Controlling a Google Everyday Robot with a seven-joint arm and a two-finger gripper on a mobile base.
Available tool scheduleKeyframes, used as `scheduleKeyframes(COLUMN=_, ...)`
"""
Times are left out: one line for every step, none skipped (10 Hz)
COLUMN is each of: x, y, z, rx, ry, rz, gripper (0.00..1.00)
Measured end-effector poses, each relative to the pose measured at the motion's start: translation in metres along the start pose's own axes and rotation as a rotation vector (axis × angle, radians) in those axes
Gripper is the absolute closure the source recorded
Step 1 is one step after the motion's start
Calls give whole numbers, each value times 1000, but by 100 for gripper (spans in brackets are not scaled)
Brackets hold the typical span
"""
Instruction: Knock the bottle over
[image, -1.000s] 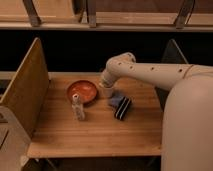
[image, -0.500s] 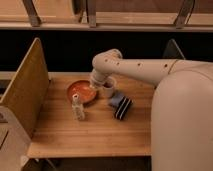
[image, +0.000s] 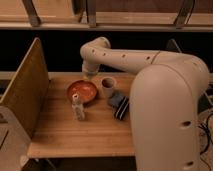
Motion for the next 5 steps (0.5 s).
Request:
scheduleKeyframes(x=-18, y=8, z=12, rx=-38, ry=-29, rz=-33, gripper=100)
scheduleKeyframes(x=-44, y=26, z=28, rx=-103, ry=-76, rz=-77, gripper=100)
scheduleKeyframes(x=-58, y=42, z=39, rx=-163, ry=-101, rz=-114, gripper=100)
scheduleKeyframes(x=-66, y=57, z=45, rx=-207, ry=-107, rz=-144, gripper=100)
scheduleKeyframes(x=-69, y=72, z=48, rx=-251, ry=-92, rz=-175, gripper=100)
